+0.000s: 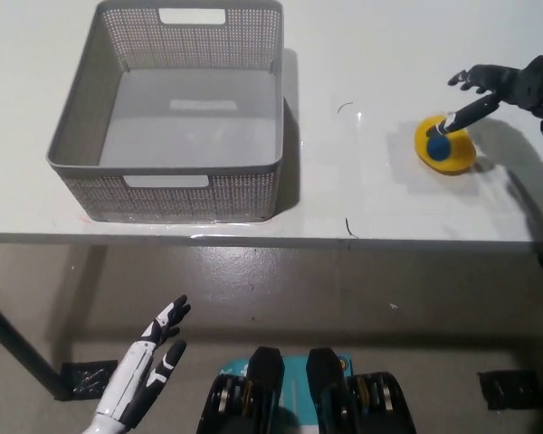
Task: Use the right hand to pick up a yellow duck toy and place it into a container on the left hand side
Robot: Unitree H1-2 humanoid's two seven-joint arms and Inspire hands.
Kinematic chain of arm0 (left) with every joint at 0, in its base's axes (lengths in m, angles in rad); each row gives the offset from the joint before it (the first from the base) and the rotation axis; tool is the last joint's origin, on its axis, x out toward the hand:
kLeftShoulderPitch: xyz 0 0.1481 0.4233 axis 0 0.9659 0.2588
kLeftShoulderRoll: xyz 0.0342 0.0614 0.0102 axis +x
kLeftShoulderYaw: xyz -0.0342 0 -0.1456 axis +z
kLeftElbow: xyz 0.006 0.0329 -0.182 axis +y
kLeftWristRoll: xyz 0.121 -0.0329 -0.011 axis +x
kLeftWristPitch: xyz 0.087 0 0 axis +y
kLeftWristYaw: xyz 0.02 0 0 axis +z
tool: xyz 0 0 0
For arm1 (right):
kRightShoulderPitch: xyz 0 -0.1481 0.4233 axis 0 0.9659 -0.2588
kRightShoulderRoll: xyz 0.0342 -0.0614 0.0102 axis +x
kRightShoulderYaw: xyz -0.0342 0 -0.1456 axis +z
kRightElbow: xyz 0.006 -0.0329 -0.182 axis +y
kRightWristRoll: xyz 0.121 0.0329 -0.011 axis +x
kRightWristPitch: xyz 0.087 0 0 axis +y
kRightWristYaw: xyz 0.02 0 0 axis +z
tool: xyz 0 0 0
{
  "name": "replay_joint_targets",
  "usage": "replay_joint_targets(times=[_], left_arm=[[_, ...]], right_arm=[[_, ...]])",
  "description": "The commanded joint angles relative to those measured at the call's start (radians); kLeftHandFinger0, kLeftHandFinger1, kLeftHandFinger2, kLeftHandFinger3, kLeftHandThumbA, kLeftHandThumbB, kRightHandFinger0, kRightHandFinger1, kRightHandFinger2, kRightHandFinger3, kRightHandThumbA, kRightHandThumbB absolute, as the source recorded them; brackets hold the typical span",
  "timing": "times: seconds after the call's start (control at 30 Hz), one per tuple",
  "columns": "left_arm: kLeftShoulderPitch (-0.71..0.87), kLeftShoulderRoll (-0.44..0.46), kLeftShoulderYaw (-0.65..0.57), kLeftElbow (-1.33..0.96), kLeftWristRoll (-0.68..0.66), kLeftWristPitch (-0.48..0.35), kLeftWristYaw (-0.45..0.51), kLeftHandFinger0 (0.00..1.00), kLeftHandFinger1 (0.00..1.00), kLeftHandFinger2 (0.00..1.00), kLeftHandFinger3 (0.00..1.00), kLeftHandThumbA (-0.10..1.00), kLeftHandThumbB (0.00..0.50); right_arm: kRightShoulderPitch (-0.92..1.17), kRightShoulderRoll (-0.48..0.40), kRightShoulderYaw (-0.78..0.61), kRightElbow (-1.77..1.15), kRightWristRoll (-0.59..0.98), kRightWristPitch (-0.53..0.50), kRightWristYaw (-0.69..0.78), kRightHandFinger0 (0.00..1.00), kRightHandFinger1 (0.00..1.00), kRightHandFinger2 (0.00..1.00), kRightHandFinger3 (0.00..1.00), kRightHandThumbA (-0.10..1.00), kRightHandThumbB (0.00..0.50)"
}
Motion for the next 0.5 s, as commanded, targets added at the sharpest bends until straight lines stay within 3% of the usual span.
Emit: replay_joint_targets(times=[0.0, 0.17, 0.23, 0.3, 0.4, 0.43, 0.47], left_arm=[[-0.014, 0.003, 0.006, -0.007, -0.015, -0.041, 0.002, 1.00, 1.00, 1.00, 1.00, 1.00, 0.273], [-0.016, 0.002, 0.007, -0.013, -0.010, -0.037, 0.005, 1.00, 1.00, 1.00, 1.00, 1.00, 0.276], [-0.014, 0.003, 0.009, -0.021, -0.009, -0.031, 0.004, 1.00, 1.00, 1.00, 1.00, 1.00, 0.272], [-0.019, 0.004, 0.011, -0.015, -0.013, -0.042, 0.006, 1.00, 1.00, 1.00, 1.00, 1.00, 0.267], [-0.019, 0.005, 0.011, -0.021, -0.005, -0.035, 0.006, 1.00, 1.00, 1.00, 1.00, 1.00, 0.276], [-0.020, 0.005, 0.011, -0.022, -0.005, -0.036, 0.006, 1.00, 1.00, 1.00, 1.00, 1.00, 0.277], [-0.021, 0.005, 0.011, -0.022, -0.004, -0.035, 0.006, 1.00, 1.00, 1.00, 1.00, 1.00, 0.278]], right_arm=[[-0.076, -0.040, -0.008, 0.003, 0.025, -0.028, 0.065, 1.00, 1.00, 1.00, 1.00, 0.98, 0.473], [-0.074, -0.037, 0.001, 0.012, 0.016, -0.042, 0.070, 1.00, 1.00, 1.00, 1.00, 0.98, 0.455], [-0.069, -0.035, -0.003, 0.018, 0.021, -0.048, 0.069, 1.00, 1.00, 1.00, 1.00, 0.96, 0.496], [-0.066, -0.032, -0.006, 0.022, 0.023, -0.046, 0.068, 1.00, 1.00, 1.00, 1.00, 0.92, 0.500], [-0.057, -0.029, -0.005, 0.028, 0.021, -0.039, 0.063, 1.00, 1.00, 1.00, 1.00, 0.89, 0.500], [-0.054, -0.025, -0.001, 0.030, 0.016, -0.040, 0.059, 1.00, 1.00, 1.00, 1.00, 0.89, 0.471], [-0.050, -0.023, 0.002, 0.035, 0.013, -0.046, 0.051, 1.00, 1.00, 1.00, 1.00, 0.90, 0.474]])
